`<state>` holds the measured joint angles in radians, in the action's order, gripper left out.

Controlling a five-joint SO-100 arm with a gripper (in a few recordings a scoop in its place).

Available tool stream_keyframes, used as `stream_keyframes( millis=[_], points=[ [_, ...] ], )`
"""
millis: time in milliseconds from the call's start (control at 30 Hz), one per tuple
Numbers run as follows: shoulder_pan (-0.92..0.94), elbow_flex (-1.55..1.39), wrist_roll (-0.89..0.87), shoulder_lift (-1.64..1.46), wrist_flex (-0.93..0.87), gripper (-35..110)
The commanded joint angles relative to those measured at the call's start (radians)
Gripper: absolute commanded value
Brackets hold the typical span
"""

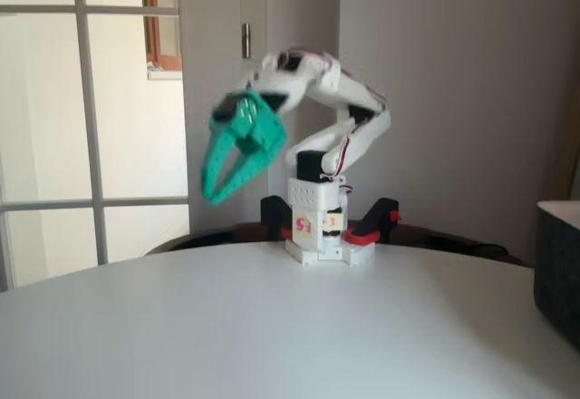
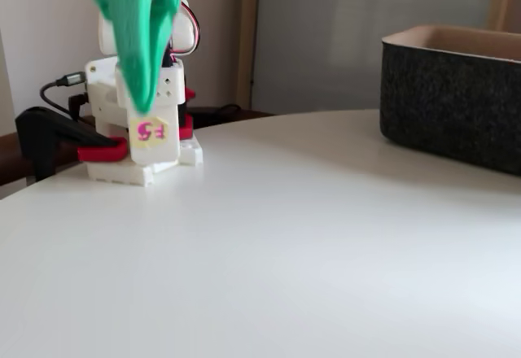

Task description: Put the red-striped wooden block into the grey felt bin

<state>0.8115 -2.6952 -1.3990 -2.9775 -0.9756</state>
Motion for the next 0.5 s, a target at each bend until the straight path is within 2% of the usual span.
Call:
stream_keyframes(
  millis=[0, 467],
  points=[
    [0.014, -0.195, -0.012, -0.132, 0.0, 0],
    [0.012, -0.414, -0.078, -0.268, 0.034, 0]
  ],
)
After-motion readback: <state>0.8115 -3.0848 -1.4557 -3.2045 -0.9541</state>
